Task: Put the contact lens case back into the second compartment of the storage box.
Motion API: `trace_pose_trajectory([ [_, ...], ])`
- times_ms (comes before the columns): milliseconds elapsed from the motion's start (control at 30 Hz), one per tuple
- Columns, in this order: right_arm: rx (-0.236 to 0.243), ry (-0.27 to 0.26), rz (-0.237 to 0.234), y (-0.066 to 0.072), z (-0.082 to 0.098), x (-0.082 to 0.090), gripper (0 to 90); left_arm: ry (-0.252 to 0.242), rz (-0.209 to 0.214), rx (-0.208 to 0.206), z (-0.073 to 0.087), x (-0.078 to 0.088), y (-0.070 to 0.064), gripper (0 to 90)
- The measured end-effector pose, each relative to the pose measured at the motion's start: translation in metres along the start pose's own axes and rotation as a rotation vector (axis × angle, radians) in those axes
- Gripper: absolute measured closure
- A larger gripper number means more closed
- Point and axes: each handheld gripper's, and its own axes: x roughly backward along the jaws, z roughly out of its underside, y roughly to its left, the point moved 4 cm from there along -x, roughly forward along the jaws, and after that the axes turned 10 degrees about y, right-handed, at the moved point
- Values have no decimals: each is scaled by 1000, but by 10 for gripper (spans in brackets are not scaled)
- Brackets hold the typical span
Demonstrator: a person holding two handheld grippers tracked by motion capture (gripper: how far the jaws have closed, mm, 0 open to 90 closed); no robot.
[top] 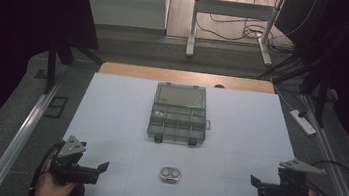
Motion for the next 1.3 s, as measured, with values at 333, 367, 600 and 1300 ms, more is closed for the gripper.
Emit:
trace_pose_trajectory([
  [333, 11, 8, -16, 1, -1, -2, 0, -13, 26, 17, 1, 1, 2, 16],
  [367, 11, 8, -18, 1, -1, -2, 0, -10, 22, 11, 1, 1, 1, 17],
  [600, 27, 9, -36, 3, -2, -2, 3, 0, 23, 2, 1, 0, 0, 20],
  [1300, 110, -29, -154, 12, -18, -2, 0, -11, 16, 18, 2, 2, 1, 19],
])
